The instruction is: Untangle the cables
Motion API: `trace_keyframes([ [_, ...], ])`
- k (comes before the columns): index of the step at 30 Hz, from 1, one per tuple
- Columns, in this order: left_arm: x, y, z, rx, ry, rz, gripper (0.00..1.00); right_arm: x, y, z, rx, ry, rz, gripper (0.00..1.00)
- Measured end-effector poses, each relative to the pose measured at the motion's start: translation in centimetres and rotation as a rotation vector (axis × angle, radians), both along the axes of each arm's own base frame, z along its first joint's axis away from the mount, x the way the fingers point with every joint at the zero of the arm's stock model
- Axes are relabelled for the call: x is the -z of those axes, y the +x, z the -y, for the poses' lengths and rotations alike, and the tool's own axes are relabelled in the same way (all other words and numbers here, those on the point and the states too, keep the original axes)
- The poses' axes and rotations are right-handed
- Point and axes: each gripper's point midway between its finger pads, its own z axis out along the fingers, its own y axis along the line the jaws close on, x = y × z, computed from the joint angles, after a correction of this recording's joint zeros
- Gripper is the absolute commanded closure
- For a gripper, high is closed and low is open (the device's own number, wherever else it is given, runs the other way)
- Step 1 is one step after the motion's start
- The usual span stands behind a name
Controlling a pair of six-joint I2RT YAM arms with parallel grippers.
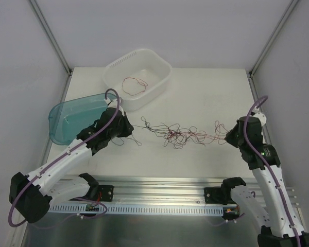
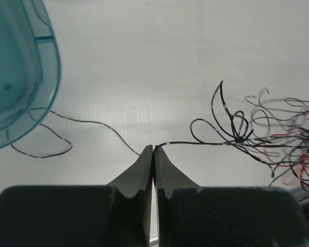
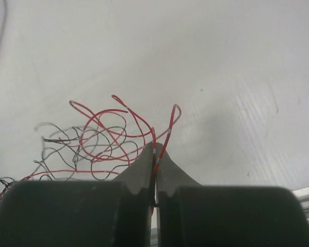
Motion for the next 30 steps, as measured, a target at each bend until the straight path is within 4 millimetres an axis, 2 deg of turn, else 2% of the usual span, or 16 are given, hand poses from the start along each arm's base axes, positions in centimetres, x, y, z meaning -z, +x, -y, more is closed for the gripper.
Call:
trace_keyframes([
  [3, 1.1, 0.1, -1.8, -0.066, 0.007, -0.038, 1.00, -4.1, 0.6, 1.7, 0.038, -0.028, 0.074, 0.99],
  [6, 1.8, -0.2, -3.1, -0.112, 0.007, -0.064, 1.00, -6.9, 0.7, 3.0, 0.075, -0.042, 0.117, 0.99],
  [8, 1.8, -0.3, -3.4, -0.121, 0.002, -0.069, 1.00, -7.7, 0.7, 3.3, 0.080, -0.040, 0.120, 0.99],
  [10, 1.7, -0.5, -3.1, -0.106, -0.008, -0.076, 1.00, -8.2, 1.0, 2.9, 0.041, -0.026, 0.111, 0.98],
  [12, 1.9, -1.0, -2.3, -0.064, -0.029, -0.098, 1.00, -7.8, 1.8, 1.4, -0.039, 0.009, 0.083, 0.81],
  [13, 1.9, -1.2, -1.9, -0.042, -0.038, -0.109, 1.00, -7.2, 2.0, 0.7, -0.071, 0.022, 0.061, 0.69],
  [14, 2.1, -1.5, -1.3, -0.013, -0.051, -0.123, 1.00, -6.4, 2.3, -0.2, -0.116, 0.033, 0.037, 0.47],
  [16, 2.3, -2.3, 0.4, 0.059, -0.069, -0.146, 1.00, -3.8, 2.2, -2.2, -0.209, 0.028, -0.044, 0.31],
  [19, 2.8, -4.5, 3.9, 0.209, -0.093, -0.187, 1.00, -0.1, 0.9, -4.7, -0.335, -0.005, -0.164, 0.25],
  [21, 2.9, -5.6, 5.6, 0.282, -0.100, -0.206, 1.00, 0.8, -0.1, -6.1, -0.411, -0.026, -0.191, 0.25],
  [25, 2.5, -7.0, 8.2, 0.379, -0.112, -0.222, 1.00, -0.5, -0.7, -9.3, -0.561, -0.019, -0.115, 0.25],
  [28, 2.1, -7.2, 8.9, 0.400, -0.125, -0.215, 1.00, -1.4, -0.9, -12.8, -0.697, 0.033, -0.043, 0.27],
  [30, 1.8, -7.3, 9.1, 0.407, -0.130, -0.209, 1.00, -1.0, -1.1, -15.0, -0.764, 0.058, -0.032, 0.27],
])
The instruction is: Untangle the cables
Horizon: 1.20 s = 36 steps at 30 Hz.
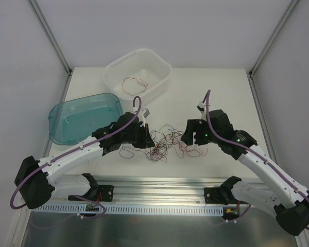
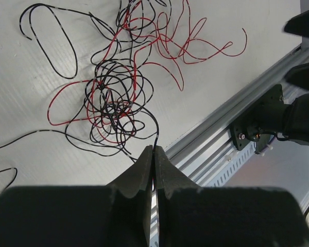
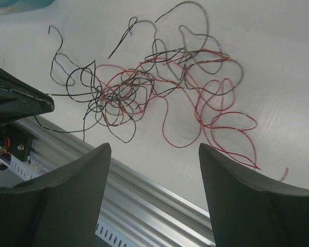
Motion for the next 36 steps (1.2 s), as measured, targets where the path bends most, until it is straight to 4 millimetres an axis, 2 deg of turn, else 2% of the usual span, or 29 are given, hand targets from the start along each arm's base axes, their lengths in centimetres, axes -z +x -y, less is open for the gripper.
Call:
trace_keyframes([
  [2, -0.2, -0.1, 0.1, 0.004, -0.007, 0.006, 1.00, 1.4, -0.3, -2.3, -0.061, 0.011, -0.023, 0.29],
  [6, -0.9, -0.2, 0.1, 0.005, -0.025, 0.021, 1.00, 5.5, -1.0, -6.1, -0.116, -0.009, -0.113, 0.30],
  [10, -1.4, -0.1, 0.2, 0.004, -0.038, 0.032, 1.00, 8.2, -1.6, -8.3, -0.139, -0.031, -0.140, 0.32],
  [13, -1.4, -0.1, 0.2, 0.004, -0.039, 0.033, 1.00, 9.3, -0.8, -9.6, -0.109, -0.022, -0.141, 0.36],
  [17, -1.7, -0.2, 0.1, 0.004, -0.046, 0.039, 1.00, 10.6, 0.0, -10.3, -0.050, 0.011, -0.151, 0.39],
  [23, -1.8, -0.2, 0.1, 0.003, -0.048, 0.042, 1.00, 13.0, 0.4, -11.1, 0.014, 0.043, -0.201, 0.51],
  [24, -1.8, -0.2, 0.0, 0.001, -0.047, 0.043, 1.00, 13.3, 0.5, -11.3, 0.021, 0.049, -0.204, 0.62],
  [26, -1.7, -0.2, -0.1, -0.004, -0.044, 0.045, 1.00, 13.8, 0.7, -11.5, 0.034, 0.056, -0.206, 0.73],
  [27, -1.7, 0.0, -0.2, -0.013, -0.040, 0.050, 1.00, 14.0, 0.7, -11.4, 0.040, 0.055, -0.209, 0.86],
  [29, -1.7, 0.2, -0.5, -0.029, -0.035, 0.063, 1.00, 14.5, 0.6, -11.1, 0.051, 0.047, -0.213, 0.97],
  [33, -2.6, 1.0, -1.5, -0.082, -0.037, 0.107, 1.00, 14.9, 0.7, -10.2, 0.074, 0.021, -0.212, 0.99],
  [36, -3.5, 2.5, -3.3, -0.161, -0.042, 0.137, 1.00, 14.6, 1.0, -8.5, 0.113, -0.013, -0.205, 0.99],
])
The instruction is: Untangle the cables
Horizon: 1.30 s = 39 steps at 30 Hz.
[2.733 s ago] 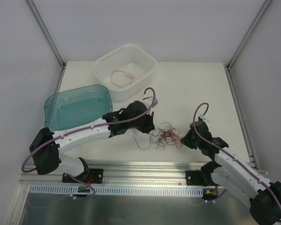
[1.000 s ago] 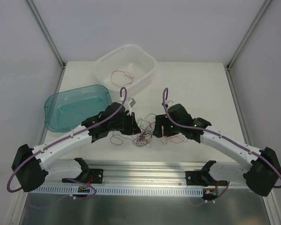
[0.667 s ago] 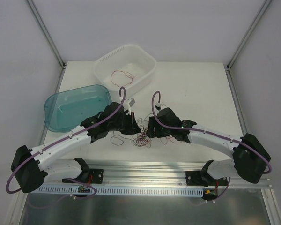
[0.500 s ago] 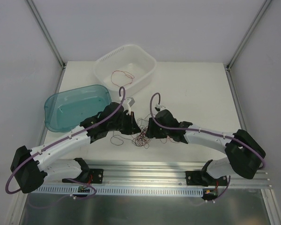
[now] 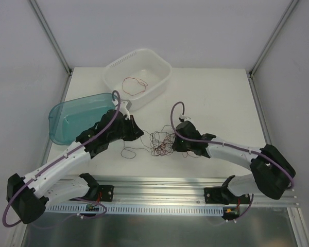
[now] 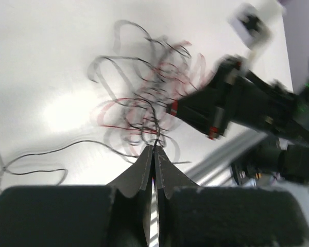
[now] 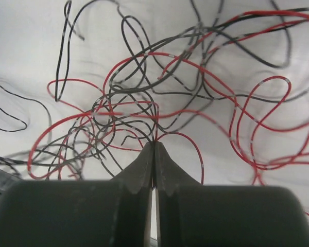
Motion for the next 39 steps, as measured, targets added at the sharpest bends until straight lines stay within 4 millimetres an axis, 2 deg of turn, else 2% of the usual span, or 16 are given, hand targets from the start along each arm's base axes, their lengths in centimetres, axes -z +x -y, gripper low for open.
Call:
trace_keyframes([
  [2, -0.3, 1.6, -2.3, -0.098, 0.013, 0.013, 1.00, -0.9, 0.6, 2.1, 0.046, -0.028, 0.015, 0.99],
  [6, -0.5, 4.0, -7.6, -0.304, 0.061, 0.032, 1.00, -3.8, 2.4, 8.1, 0.192, -0.074, 0.074, 0.99],
  [10, -0.5, 4.7, -11.7, -0.446, 0.106, 0.035, 1.00, -7.2, 3.4, 15.6, 0.375, -0.113, 0.146, 0.99],
  [12, -0.3, 4.8, -13.0, -0.489, 0.129, 0.031, 1.00, -8.8, 3.2, 19.3, 0.465, -0.148, 0.162, 0.99],
  [15, 0.2, 4.7, -14.2, -0.523, 0.161, 0.013, 1.00, -11.8, 3.0, 23.0, 0.561, -0.175, 0.193, 0.99],
  [18, 0.3, 4.4, -14.8, -0.539, 0.170, 0.003, 1.00, -14.8, 3.0, 25.0, 0.613, -0.162, 0.222, 1.00],
  [21, 0.1, 4.0, -14.9, -0.539, 0.167, 0.008, 1.00, -17.3, 3.4, 25.1, 0.608, -0.127, 0.256, 0.99],
  [23, 0.0, 3.8, -15.1, -0.536, 0.170, 0.013, 1.00, -17.9, 3.6, 24.4, 0.575, -0.099, 0.259, 0.99],
  [25, 0.0, 3.6, -15.2, -0.532, 0.176, 0.015, 1.00, -17.7, 3.8, 23.8, 0.542, -0.082, 0.241, 0.99],
  [28, 0.0, 3.2, -15.1, -0.509, 0.184, 0.013, 1.00, -15.9, 3.9, 22.9, 0.492, -0.075, 0.173, 0.99],
  [30, 0.2, 2.8, -14.3, -0.464, 0.169, -0.005, 1.00, -13.8, 3.6, 22.2, 0.456, -0.081, 0.106, 0.98],
  [33, 1.6, 2.2, -13.0, -0.390, 0.153, -0.063, 0.91, -10.2, 2.3, 20.9, 0.385, -0.113, 0.004, 0.90],
  [35, 3.4, 1.4, -12.3, -0.342, 0.159, -0.125, 0.83, -8.0, 1.2, 19.7, 0.326, -0.137, -0.058, 0.71],
  [36, 4.1, 1.0, -12.2, -0.326, 0.163, -0.149, 0.75, -7.2, 0.6, 19.2, 0.298, -0.148, -0.081, 0.63],
  [37, 5.0, 0.5, -12.0, -0.304, 0.170, -0.175, 0.60, -6.7, 0.2, 18.9, 0.278, -0.161, -0.095, 0.49],
  [39, 6.0, -0.5, -11.8, -0.267, 0.181, -0.216, 0.43, -6.3, -0.2, 18.2, 0.241, -0.180, -0.097, 0.37],
])
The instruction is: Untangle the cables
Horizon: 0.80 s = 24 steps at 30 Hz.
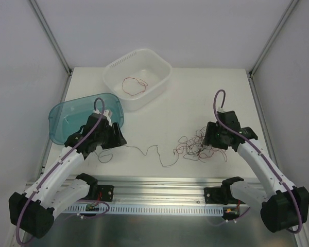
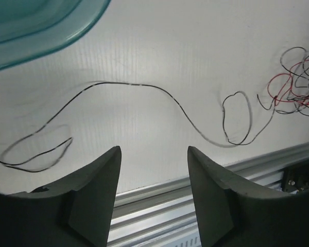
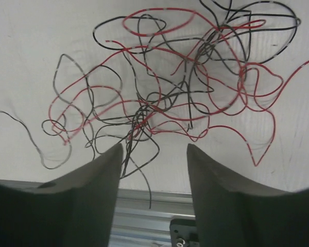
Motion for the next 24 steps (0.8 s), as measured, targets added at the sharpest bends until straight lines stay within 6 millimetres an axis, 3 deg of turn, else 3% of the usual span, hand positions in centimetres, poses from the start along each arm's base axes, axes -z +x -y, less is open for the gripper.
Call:
trace_keyframes([
  [1, 0.1, -0.4, 0.3, 0.020, -0.005, -0.010, 0.30, 0.0, 0.0, -0.3, -0.017, -0.007, 0.005, 0.29],
  [4, -0.4, -1.1, 1.7, 0.101, -0.019, -0.002, 0.19, -0.1, -0.3, -1.1, -0.060, -0.028, 0.017, 0.20],
  [8, -2.5, -2.2, 4.7, 0.254, -0.027, 0.055, 0.18, -1.1, -0.5, -2.1, -0.100, -0.044, 0.056, 0.14],
  [12, -5.8, -3.6, 10.1, 0.467, -0.039, 0.149, 0.21, -3.0, -0.5, -3.1, -0.114, -0.021, 0.135, 0.11],
  [14, -6.2, -4.3, 12.7, 0.554, -0.033, 0.178, 0.24, -3.6, -0.6, -3.2, -0.105, -0.008, 0.159, 0.09],
  [16, -5.7, -4.9, 15.6, 0.623, -0.005, 0.186, 0.28, -4.1, -0.6, -3.2, -0.085, 0.001, 0.179, 0.07],
  [19, -2.7, -5.6, 19.1, 0.690, 0.064, 0.157, 0.33, -4.6, -0.6, -3.0, -0.053, 0.015, 0.203, 0.04],
  [24, 2.3, -6.2, 22.4, 0.733, 0.185, 0.116, 0.41, -5.1, -0.6, -2.2, -0.003, 0.016, 0.244, 0.00],
])
